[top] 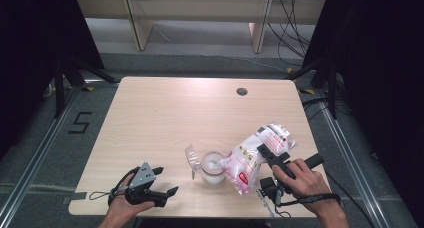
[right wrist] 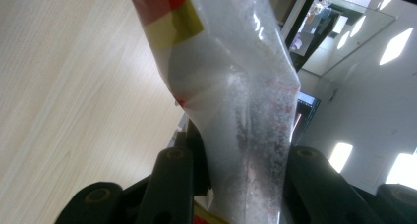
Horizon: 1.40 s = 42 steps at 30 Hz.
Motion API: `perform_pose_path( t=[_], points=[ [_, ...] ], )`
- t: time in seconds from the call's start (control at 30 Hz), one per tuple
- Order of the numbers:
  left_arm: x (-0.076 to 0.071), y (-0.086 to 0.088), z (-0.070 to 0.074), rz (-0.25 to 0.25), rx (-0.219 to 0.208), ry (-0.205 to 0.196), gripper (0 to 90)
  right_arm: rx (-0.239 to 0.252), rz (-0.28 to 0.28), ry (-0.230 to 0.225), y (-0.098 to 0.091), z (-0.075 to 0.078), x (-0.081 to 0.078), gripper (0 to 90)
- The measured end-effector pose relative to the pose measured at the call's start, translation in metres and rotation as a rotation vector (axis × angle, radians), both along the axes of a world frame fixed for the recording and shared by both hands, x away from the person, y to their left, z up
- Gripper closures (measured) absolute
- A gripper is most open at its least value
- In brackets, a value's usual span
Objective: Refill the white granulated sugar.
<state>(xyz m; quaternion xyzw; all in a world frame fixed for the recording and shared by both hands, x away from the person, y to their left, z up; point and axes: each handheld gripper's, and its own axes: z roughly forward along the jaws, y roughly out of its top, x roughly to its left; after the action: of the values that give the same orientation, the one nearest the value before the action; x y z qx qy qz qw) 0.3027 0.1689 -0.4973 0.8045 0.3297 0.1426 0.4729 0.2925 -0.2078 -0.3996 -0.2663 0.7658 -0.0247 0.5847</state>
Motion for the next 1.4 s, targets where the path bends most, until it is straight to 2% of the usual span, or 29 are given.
perform_pose_path(
  t=[0.17,0.23,0.27,0.4,0.43,0.47,0.5,0.53,0.63,0.67,0.7,0.77,0.8,0.83,0.9,0.93,0.97,1.0,1.03,1.07,1.1,1.23,1.27,1.3,1.37,1.4],
  points=[
    [0.0000,-0.0001,-0.0001,0.000,-0.001,0.000,16.8,-0.014,-0.009,-0.002,0.0006,0.0027,-0.0007,73.1],
    [0.0000,0.0000,-0.0001,0.000,-0.001,0.001,16.8,0.011,-0.005,-0.002,0.0004,0.0003,-0.0006,73.1],
    [-0.0001,0.0000,0.0000,0.000,-0.001,0.001,16.9,-0.014,0.019,-0.006,0.0015,0.0020,0.0006,73.1],
    [-0.0001,0.0000,-0.0001,0.000,-0.001,0.001,16.8,-0.020,0.010,0.001,0.0015,0.0018,0.0005,73.2],
    [0.0000,0.0000,-0.0001,0.000,-0.001,0.001,16.8,-0.016,-0.010,0.001,0.0007,0.0016,-0.0005,73.1],
    [0.0003,0.0011,0.0007,-0.001,0.019,0.001,16.8,-0.021,-0.007,0.002,0.0006,0.0020,-0.0004,73.2],
    [0.0003,0.0011,0.0007,-0.001,0.019,0.001,16.8,-0.021,-0.007,0.002,0.0006,0.0020,-0.0004,73.2],
    [0.0003,0.0010,0.0006,-0.001,0.017,0.002,16.8,-0.002,-0.016,-0.002,0.0004,0.0010,-0.0009,73.2],
    [0.0000,0.0000,0.0000,0.000,-0.001,0.001,16.8,0.004,-0.009,0.003,0.0005,0.0007,-0.0006,73.2],
    [0.0011,0.0025,0.0011,-0.006,0.044,-0.003,16.8,-0.011,-0.002,-0.001,0.0012,0.0013,-0.0001,73.2],
    [0.0002,0.0006,0.0002,-0.001,0.008,0.000,16.8,-0.024,0.014,-0.005,0.0022,0.0021,0.0007,73.2],
    [0.0000,-0.0001,-0.0001,0.000,-0.001,0.001,16.8,-0.023,0.012,-0.005,0.0021,0.0018,0.0006,73.2],
    [0.0010,0.0023,0.0010,-0.005,0.040,-0.002,16.8,-0.022,0.014,-0.004,0.0022,0.0019,0.0007,73.3],
    [0.0001,0.0009,0.0006,0.003,0.018,0.000,16.8,-0.007,-0.010,0.003,0.0011,0.0005,-0.0005,73.3],
    [0.0000,-0.0003,-0.0005,0.003,-0.005,-0.002,16.8,-0.004,0.001,-0.001,0.0010,0.0003,0.0000,73.2],
    [0.0000,-0.0003,-0.0005,0.003,-0.005,-0.002,16.8,-0.008,-0.006,0.003,0.0011,0.0006,-0.0004,73.3],
    [0.0004,0.0010,0.0006,-0.001,0.016,0.001,16.8,-0.024,0.015,-0.004,0.0024,0.0019,0.0007,73.3],
    [0.0003,0.0010,0.0006,-0.001,0.017,0.001,16.8,-0.019,0.020,-0.008,0.0022,0.0014,0.0009,73.3],
    [0.0003,0.0010,0.0006,-0.001,0.017,0.001,16.8,-0.008,-0.004,0.001,0.0012,0.0003,-0.0005,73.3],
    [0.0001,0.0000,0.0000,0.000,-0.001,0.001,16.8,-0.008,0.001,-0.003,0.0014,0.0009,-0.0002,73.3],
    [0.0003,0.0011,0.0007,-0.001,0.019,0.001,16.8,-0.016,0.023,-0.011,0.0021,0.0018,0.0009,73.3],
    [0.0000,0.0008,0.0006,0.002,0.017,0.000,16.8,-0.009,0.011,-0.007,0.0013,0.0015,0.0002,73.3],
    [0.0000,0.0006,0.0005,0.002,0.014,0.001,16.8,-0.051,0.003,-0.010,0.0028,0.0019,0.0004,73.4],
    [0.0000,0.0006,0.0005,0.002,0.014,0.001,16.8,-0.039,-0.018,-0.006,0.0023,0.0002,-0.0006,73.4],
    [0.0000,0.0000,0.0000,0.000,-0.002,0.001,16.8,-0.023,-0.003,-0.004,0.0018,-0.0006,0.0002,73.4],
    [0.0003,0.0012,0.0007,-0.001,0.017,0.001,16.8,-0.027,-0.010,0.001,0.0020,0.0000,-0.0001,73.4]
  ],
)
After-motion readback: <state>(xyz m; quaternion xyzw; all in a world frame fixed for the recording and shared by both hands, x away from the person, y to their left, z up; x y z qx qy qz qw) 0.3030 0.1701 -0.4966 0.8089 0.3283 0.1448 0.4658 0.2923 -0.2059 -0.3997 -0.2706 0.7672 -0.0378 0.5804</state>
